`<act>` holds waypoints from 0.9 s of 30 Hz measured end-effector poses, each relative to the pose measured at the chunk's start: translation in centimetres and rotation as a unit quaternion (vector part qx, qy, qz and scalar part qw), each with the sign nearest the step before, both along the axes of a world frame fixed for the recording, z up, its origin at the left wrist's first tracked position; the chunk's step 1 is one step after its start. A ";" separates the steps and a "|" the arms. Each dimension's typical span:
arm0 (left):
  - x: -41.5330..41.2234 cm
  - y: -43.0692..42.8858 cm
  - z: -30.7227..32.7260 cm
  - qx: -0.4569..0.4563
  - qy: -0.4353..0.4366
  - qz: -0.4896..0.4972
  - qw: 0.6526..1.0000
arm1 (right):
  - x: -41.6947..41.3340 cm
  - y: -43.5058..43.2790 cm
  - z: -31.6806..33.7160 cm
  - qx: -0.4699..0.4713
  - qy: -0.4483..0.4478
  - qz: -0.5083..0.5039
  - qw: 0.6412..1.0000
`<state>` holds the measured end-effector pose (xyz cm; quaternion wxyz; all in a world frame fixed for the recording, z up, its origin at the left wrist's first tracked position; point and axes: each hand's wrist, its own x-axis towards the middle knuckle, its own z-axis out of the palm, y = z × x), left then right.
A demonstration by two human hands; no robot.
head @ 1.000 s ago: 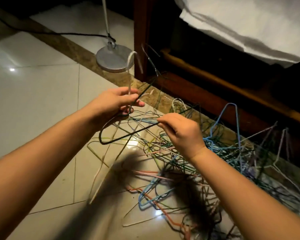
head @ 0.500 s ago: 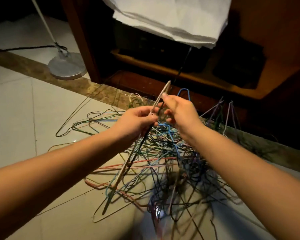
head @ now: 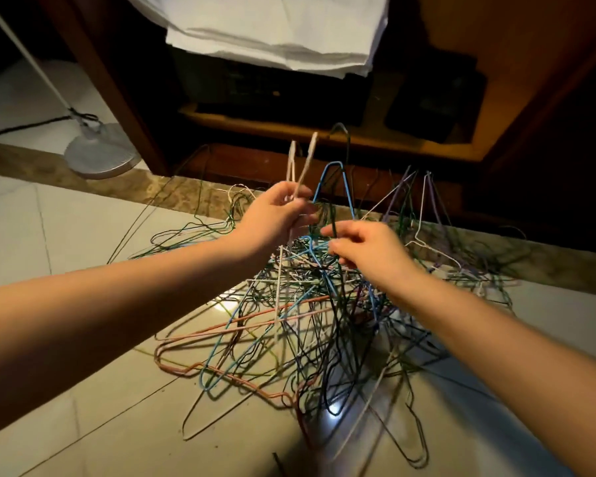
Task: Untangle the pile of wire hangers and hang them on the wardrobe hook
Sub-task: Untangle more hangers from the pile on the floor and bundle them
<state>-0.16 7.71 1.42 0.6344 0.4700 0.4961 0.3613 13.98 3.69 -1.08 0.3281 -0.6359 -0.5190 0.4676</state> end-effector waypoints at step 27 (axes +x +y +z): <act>-6.4 -0.2 -2.3 0.022 0.013 0.066 0.997 | -0.4 1.4 -6.1 -0.032 -0.269 0.082 0.959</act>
